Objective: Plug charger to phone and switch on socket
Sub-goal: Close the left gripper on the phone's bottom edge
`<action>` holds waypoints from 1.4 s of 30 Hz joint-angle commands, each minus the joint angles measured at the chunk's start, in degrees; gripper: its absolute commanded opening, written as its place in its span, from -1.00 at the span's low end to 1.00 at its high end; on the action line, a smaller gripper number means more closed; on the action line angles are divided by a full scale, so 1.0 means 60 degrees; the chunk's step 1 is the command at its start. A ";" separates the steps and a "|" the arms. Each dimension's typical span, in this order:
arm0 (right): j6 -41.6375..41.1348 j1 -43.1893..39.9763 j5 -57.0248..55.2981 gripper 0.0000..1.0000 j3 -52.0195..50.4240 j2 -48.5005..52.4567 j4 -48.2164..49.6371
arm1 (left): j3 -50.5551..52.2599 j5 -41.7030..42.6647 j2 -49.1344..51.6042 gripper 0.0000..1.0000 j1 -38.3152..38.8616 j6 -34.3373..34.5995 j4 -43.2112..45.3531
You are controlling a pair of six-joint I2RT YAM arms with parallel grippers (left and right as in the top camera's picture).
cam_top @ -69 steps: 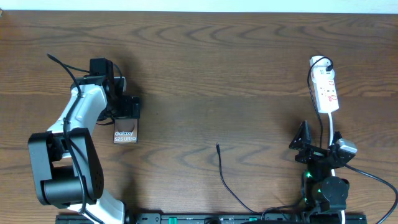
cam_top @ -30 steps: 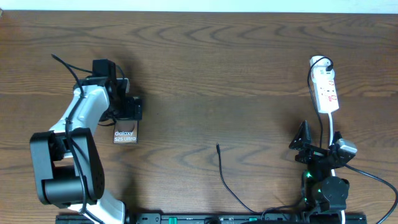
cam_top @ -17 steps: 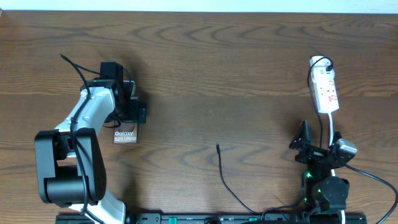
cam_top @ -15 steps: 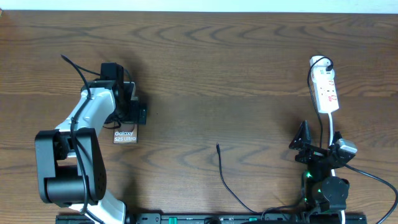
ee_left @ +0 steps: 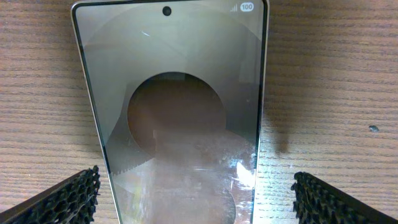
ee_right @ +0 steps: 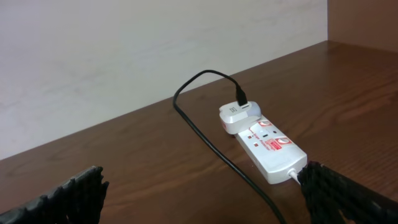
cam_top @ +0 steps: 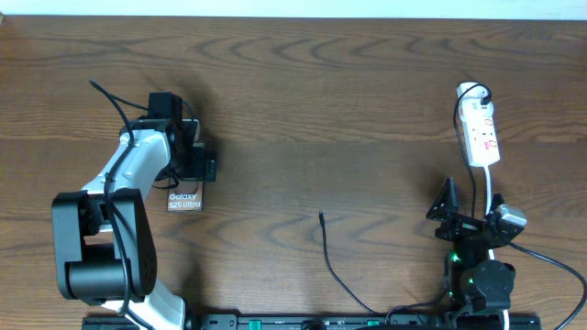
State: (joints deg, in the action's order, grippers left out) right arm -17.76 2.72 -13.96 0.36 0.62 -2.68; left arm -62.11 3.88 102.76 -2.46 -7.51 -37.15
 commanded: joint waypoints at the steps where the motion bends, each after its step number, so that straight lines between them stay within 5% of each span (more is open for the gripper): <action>1: 0.0036 0.0062 -0.0117 0.99 -0.0007 -0.0055 -0.0036 | 0.0033 -0.0186 0.0004 0.96 -0.0026 0.0007 0.0000; 42: 0.0036 0.0062 -0.0117 0.99 -0.0007 -0.0055 -0.0036 | 0.0506 -0.0189 0.0022 0.95 -0.0291 -0.0040 0.0495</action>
State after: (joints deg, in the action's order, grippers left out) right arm -17.76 2.72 -13.96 0.36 0.62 -2.68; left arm -59.66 3.66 102.76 -4.03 -7.53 -34.15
